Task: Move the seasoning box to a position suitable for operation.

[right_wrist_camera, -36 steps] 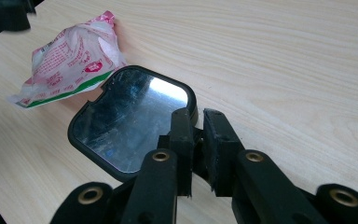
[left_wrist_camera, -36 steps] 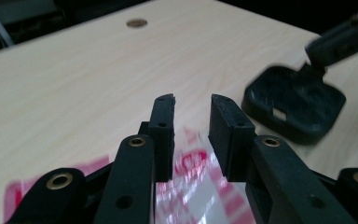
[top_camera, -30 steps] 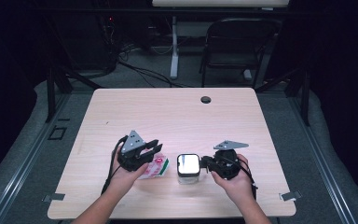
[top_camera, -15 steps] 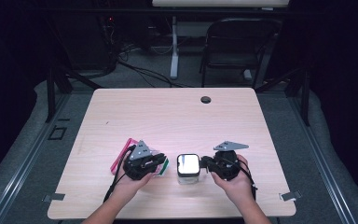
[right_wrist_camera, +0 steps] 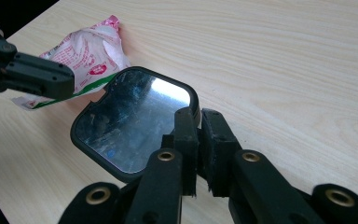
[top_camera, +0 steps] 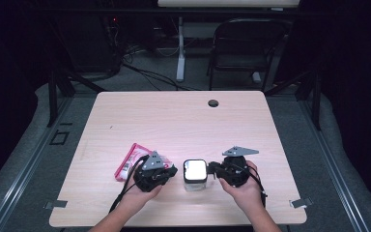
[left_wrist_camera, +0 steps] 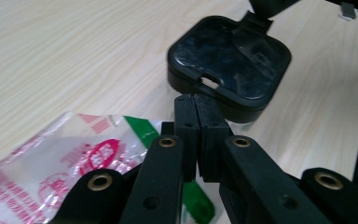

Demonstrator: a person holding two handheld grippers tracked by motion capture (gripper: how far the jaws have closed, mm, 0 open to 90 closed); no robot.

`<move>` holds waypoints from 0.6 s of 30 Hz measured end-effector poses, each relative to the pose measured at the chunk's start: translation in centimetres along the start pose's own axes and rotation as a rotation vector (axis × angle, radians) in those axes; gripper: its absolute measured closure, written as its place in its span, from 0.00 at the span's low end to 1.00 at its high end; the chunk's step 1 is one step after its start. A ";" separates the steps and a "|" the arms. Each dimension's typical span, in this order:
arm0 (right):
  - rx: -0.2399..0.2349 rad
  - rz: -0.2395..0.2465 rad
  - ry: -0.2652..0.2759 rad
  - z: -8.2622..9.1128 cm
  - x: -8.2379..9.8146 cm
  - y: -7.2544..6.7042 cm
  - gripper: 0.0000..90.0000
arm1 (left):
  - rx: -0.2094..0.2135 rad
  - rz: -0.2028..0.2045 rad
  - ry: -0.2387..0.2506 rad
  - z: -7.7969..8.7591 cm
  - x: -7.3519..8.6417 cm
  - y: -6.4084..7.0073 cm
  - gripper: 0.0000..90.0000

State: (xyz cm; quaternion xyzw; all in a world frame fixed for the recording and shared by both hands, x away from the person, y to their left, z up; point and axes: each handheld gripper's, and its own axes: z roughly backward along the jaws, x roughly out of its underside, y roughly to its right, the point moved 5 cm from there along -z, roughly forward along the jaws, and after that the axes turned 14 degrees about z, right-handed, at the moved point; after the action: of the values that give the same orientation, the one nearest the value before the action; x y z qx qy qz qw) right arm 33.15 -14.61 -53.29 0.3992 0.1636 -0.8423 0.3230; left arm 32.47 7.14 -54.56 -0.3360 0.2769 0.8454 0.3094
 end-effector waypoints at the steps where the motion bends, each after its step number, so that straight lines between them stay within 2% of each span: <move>1: 0.000 0.001 -0.001 0.0 0.0 0.0 0.94 | 0.000 0.000 0.000 0.0 0.0 0.0 0.99; 5: 0.000 0.002 0.002 0.0 0.0 -0.1 0.94 | 0.016 -0.015 -0.029 -0.5 0.3 0.6 0.99; 18: 0.002 -0.004 0.008 0.1 0.1 -0.1 0.94 | 0.024 -0.039 -0.054 -1.2 0.7 1.1 1.00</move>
State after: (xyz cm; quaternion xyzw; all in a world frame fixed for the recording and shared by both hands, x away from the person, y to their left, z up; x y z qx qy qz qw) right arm 33.00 -14.64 -53.35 0.4026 0.1648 -0.8416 0.3201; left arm 31.73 5.86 -55.51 -0.3146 0.2718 0.8447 0.3372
